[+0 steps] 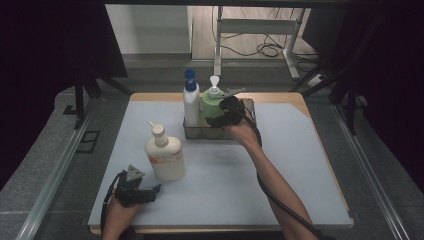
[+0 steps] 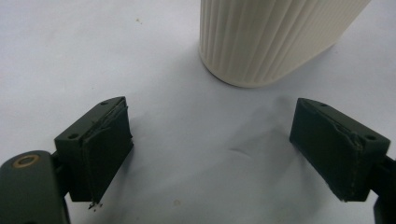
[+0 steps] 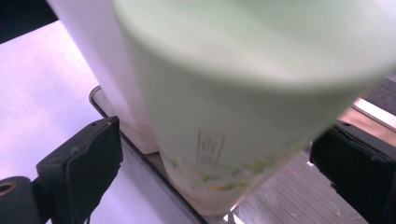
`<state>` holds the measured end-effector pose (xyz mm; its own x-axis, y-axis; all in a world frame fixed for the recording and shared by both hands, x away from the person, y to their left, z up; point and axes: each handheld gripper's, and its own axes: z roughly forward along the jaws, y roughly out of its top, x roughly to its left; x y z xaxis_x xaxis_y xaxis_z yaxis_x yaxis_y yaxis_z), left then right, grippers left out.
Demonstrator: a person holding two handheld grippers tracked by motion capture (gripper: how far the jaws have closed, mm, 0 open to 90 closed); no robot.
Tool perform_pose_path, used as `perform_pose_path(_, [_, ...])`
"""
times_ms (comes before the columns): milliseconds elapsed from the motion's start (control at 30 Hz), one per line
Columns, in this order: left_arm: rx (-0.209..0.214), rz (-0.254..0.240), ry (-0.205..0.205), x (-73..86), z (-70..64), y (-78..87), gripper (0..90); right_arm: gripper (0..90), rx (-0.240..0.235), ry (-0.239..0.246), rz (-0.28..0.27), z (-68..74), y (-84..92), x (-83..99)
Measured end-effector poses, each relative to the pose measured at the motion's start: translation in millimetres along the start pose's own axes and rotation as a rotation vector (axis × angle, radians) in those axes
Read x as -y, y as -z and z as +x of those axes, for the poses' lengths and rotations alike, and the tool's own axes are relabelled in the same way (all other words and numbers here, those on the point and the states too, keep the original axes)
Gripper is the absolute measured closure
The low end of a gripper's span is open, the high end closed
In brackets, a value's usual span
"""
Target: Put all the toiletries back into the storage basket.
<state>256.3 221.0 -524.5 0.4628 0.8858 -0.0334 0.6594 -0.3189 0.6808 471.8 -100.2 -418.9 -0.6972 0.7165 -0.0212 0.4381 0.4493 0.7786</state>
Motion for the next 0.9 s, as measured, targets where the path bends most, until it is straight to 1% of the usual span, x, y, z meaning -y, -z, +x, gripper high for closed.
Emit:
perform_pose_path(167, [0.0,-0.002,0.0,0.1,0.0,-0.2,12.2,5.4,-0.02,-0.008,-0.003,-4.3,6.2,9.1])
perform_pose_path(267, [0.0,-0.001,0.0,0.1,0.0,-0.1,12.3,7.5,-0.033,-0.011,0.005,-7.2,9.0,14.1])
perform_pose_path(367, [0.0,-0.002,0.0,0.1,0.0,-0.1,12.3,9.6,-0.018,0.005,0.03,-9.2,10.7,19.5])
perform_pose_path(433, [0.0,-0.002,0.001,0.1,-0.1,-0.1,12.3,12.1,-0.013,0.005,0.048,-12.3,11.6,24.3])
perform_pose_path(533, [0.0,-0.001,0.0,0.1,-0.1,0.0,12.3,15.5,-0.006,-0.01,0.062,-17.9,13.5,30.3])
perform_pose_path(633, [0.0,-0.001,0.0,0.1,-0.1,0.0,12.3,20.7,-0.005,-0.033,0.065,-23.2,15.6,34.3])
perform_pose_path(700, [0.0,-0.001,0.0,0.1,-0.1,0.0,12.3,25.7,0.0,-0.047,0.067,-26.5,17.3,36.3])
perform_pose_path(800, [0.0,-0.001,0.001,0.0,-0.1,0.0,12.3,36.4,0.014,-0.067,0.084,-31.1,18.8,39.3])
perform_pose_path(867, [0.0,-0.001,0.0,0.1,-0.1,0.0,12.3,44.1,0.024,-0.081,0.08,-34.7,19.9,41.1])
perform_pose_path(900, [0.0,-0.001,0.0,0.1,-0.1,0.0,12.3,48.2,0.022,-0.096,0.074,-36.6,20.0,41.9])
